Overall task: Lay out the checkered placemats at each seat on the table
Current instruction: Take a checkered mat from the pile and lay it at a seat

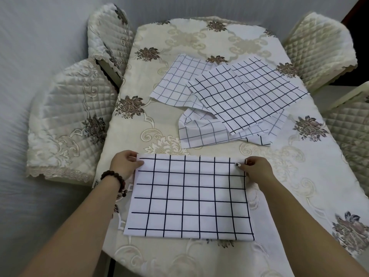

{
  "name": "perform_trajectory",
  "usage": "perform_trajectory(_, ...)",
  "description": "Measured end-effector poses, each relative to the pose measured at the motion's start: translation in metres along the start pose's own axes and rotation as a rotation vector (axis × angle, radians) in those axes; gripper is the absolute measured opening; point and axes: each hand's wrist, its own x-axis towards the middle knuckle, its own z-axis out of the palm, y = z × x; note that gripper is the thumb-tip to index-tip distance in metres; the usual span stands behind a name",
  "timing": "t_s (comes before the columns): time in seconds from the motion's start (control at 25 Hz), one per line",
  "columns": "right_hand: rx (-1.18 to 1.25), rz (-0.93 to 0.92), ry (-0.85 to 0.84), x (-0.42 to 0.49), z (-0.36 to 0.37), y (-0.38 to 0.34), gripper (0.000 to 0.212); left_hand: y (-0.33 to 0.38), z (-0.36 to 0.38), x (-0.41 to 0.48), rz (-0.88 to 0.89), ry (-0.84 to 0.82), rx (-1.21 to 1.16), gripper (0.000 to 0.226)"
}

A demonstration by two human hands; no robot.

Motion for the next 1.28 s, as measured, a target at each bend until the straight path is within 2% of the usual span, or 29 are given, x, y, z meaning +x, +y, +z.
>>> perform_trajectory(0.24, -0.177, -0.057, 0.085, 0.020, 0.009, -0.012, 0.048, 0.014, 0.009, 0.013, 0.069, 0.106, 0.156, 0.025)
perform_trajectory(0.32, -0.202, -0.039, 0.111, 0.024, 0.012, -0.011, 0.044, 0.017, 0.014, 0.014, 0.105, 0.126, 0.211, 0.025)
perform_trajectory(0.48, -0.232, -0.010, 0.132, 0.028, 0.017, -0.007, 0.023, 0.013, 0.019, 0.018, 0.168, 0.155, 0.293, 0.028)
perform_trajectory(0.68, -0.328, -0.003, 0.260, 0.023, 0.023, -0.003, 0.036, 0.007, 0.022, 0.015, 0.210, 0.185, 0.445, 0.043)
perform_trajectory(0.76, -0.367, -0.092, 0.407, 0.012, 0.022, -0.011, 0.041, 0.013, 0.023, 0.003, 0.303, 0.285, 0.512, 0.047)
perform_trajectory(0.84, -0.326, -0.358, 0.529, -0.011, 0.033, -0.023, 0.030, 0.021, 0.037, -0.024, 0.490, 0.309, 0.513, 0.040)
perform_trajectory(0.92, -0.319, -0.585, 0.465, -0.048, 0.063, -0.028, 0.026, 0.020, 0.067, -0.062, 0.650, 0.164, 0.569, 0.036)
perform_trajectory(1.0, -0.420, -0.679, 0.303, -0.082, 0.103, -0.017, 0.031, 0.008, 0.102, -0.098, 0.660, -0.080, 0.703, 0.046)
perform_trajectory(1.04, -0.498, -0.699, 0.233, -0.092, 0.121, -0.007, 0.035, -0.003, 0.118, -0.107, 0.629, -0.130, 0.794, 0.052)
perform_trajectory(1.12, -0.608, -0.673, 0.123, -0.102, 0.142, 0.011, 0.042, -0.027, 0.136, -0.109, 0.563, -0.127, 0.884, 0.058)
perform_trajectory(1.28, -0.688, -0.627, 0.119, -0.103, 0.143, 0.030, 0.050, -0.045, 0.135, -0.107, 0.657, -0.054, 0.927, 0.054)
